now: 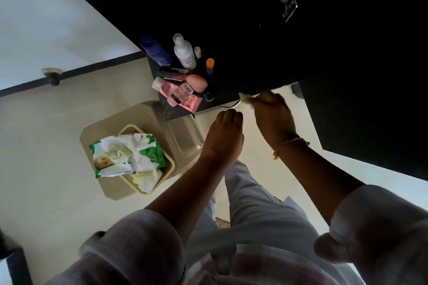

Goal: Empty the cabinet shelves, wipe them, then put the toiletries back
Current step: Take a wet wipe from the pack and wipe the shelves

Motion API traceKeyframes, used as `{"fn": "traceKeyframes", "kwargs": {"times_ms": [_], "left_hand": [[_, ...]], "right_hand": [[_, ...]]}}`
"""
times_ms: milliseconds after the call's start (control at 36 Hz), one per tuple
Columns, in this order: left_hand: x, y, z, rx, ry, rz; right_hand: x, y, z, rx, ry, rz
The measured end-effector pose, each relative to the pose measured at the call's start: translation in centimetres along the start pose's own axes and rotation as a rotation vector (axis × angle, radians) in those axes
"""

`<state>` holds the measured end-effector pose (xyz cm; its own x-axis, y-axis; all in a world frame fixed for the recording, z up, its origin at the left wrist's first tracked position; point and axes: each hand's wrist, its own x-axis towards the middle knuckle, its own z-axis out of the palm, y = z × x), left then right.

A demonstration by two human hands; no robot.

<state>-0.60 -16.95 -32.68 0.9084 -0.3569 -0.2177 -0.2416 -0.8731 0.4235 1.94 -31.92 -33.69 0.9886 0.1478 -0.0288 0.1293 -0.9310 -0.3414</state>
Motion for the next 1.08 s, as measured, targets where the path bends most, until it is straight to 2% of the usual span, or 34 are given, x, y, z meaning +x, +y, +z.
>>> {"fn": "traceKeyframes", "kwargs": {"times_ms": [83,250,306,361,444,528,639,694,778,861,917,1000,1083], "left_hand": [[1.2,0.2,0.0,0.007,-0.021,-0.035],[3.5,0.1,0.0,0.108,-0.203,-0.079],[3.7,0.0,0.1,0.124,-0.219,-0.092],[3.6,0.0,0.2,0.115,-0.223,-0.082],[3.4,0.0,0.2,0.089,-0.221,-0.081],[3.8,0.0,-0.5,0.083,-0.242,-0.095],[4.4,0.4,-1.1,0.124,-0.296,-0.13],[4.6,0.6,-1.2,0.139,-0.318,-0.139],[5.0,1.0,-1.5,0.146,-0.349,-0.144],[5.3,1.3,-1.6,0.171,-0.366,-0.151],[5.5,1.6,-1.6,0.188,-0.379,-0.16],[5.8,1.7,-1.5,0.204,-0.39,-0.182],[6.0,1.6,-1.3,0.216,-0.406,-0.186]], "right_hand": [[2.1,1.1,-0.8,-0.046,0.084,0.202],[4.6,2.2,-0.6,-0.108,0.043,0.266],[4.9,0.5,-0.3,-0.042,-0.005,0.224],[4.4,-1.3,0.0,0.018,-0.1,0.085],[3.0,-2.2,0.1,-0.029,-0.222,-0.03],[2.6,-0.6,0.0,-0.039,-0.182,0.111],[3.1,1.9,-0.3,-0.225,-0.034,0.328],[3.5,2.1,-0.6,-0.365,-0.08,0.4],[4.5,1.9,-0.8,-0.408,-0.151,0.461],[6.2,1.7,-0.4,-0.449,-0.128,0.453],[7.9,1.5,-0.2,-0.394,-0.135,0.44],[10.9,1.4,0.0,-0.275,-0.027,0.417],[13.7,1.1,-0.6,-0.077,0.006,0.483]]}}
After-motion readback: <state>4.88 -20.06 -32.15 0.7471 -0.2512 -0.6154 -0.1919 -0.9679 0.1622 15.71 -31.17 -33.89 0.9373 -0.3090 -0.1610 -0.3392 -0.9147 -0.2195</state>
